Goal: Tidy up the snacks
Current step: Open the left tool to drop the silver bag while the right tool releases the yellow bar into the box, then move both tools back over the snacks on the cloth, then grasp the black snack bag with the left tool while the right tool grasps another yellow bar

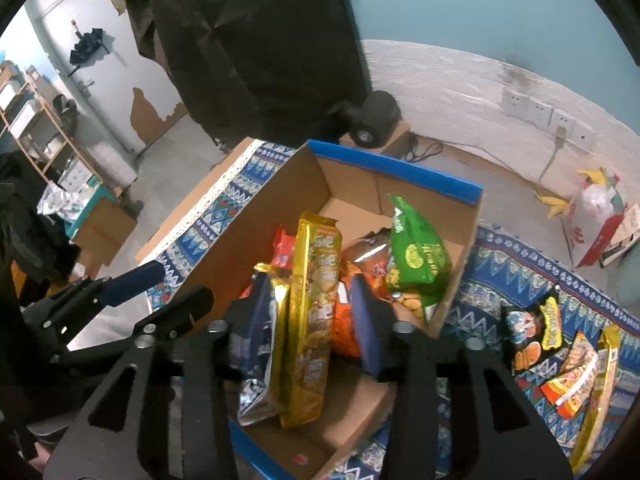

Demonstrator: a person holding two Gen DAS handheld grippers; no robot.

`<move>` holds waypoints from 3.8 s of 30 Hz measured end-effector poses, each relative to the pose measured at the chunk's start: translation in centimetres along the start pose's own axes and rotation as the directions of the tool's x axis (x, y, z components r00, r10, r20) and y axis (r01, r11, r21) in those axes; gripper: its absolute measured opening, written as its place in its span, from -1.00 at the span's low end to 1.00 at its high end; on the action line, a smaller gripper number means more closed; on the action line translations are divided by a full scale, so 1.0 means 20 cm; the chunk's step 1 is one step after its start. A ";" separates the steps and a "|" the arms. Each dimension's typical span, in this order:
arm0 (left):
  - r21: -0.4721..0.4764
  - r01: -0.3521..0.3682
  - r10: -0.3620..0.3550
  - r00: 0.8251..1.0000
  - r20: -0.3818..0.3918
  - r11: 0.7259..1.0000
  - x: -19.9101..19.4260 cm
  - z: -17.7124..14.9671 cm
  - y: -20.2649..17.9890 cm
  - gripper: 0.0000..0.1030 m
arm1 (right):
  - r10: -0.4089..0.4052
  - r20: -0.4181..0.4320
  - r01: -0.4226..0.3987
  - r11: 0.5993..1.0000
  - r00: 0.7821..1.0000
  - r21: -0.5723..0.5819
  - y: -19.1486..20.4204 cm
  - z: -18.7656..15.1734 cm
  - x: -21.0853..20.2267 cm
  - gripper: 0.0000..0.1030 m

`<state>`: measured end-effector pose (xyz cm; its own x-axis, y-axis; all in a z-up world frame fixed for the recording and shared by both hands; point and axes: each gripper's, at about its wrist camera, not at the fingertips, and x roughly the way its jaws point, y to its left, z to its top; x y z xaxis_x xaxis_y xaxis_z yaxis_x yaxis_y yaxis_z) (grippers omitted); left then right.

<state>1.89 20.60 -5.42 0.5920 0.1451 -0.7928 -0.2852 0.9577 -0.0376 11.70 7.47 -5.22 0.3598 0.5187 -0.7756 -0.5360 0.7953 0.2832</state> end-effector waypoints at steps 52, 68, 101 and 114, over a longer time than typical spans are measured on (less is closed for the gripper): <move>0.440 0.165 -0.144 0.986 -0.082 0.883 0.16 -0.10 -1.21 0.48 | -0.381 -0.052 0.383 0.897 0.923 0.221 -1.30 -0.58 -0.67 0.34; 0.524 0.215 -0.116 0.969 -0.216 0.824 0.53 -0.14 -1.41 0.52 | -0.384 -0.208 0.426 0.876 0.900 0.225 -1.57 -0.78 -0.44 0.34; 0.557 0.239 -0.082 0.953 -0.291 0.795 0.89 -0.14 -1.54 0.79 | -0.419 -0.272 0.469 0.869 0.866 0.155 -1.62 -0.88 -0.25 -0.40; 0.555 0.231 -0.068 0.952 -0.299 0.799 0.97 -0.13 -1.56 0.80 | -0.366 -0.165 0.398 0.881 0.916 0.255 -1.56 -0.79 -0.43 -0.40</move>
<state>20.32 -7.02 -21.30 0.3570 -0.0011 -0.9341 0.3270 0.9369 0.1239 13.27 -26.78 -16.34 0.3997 0.1319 -0.9071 -0.1338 0.9874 0.0846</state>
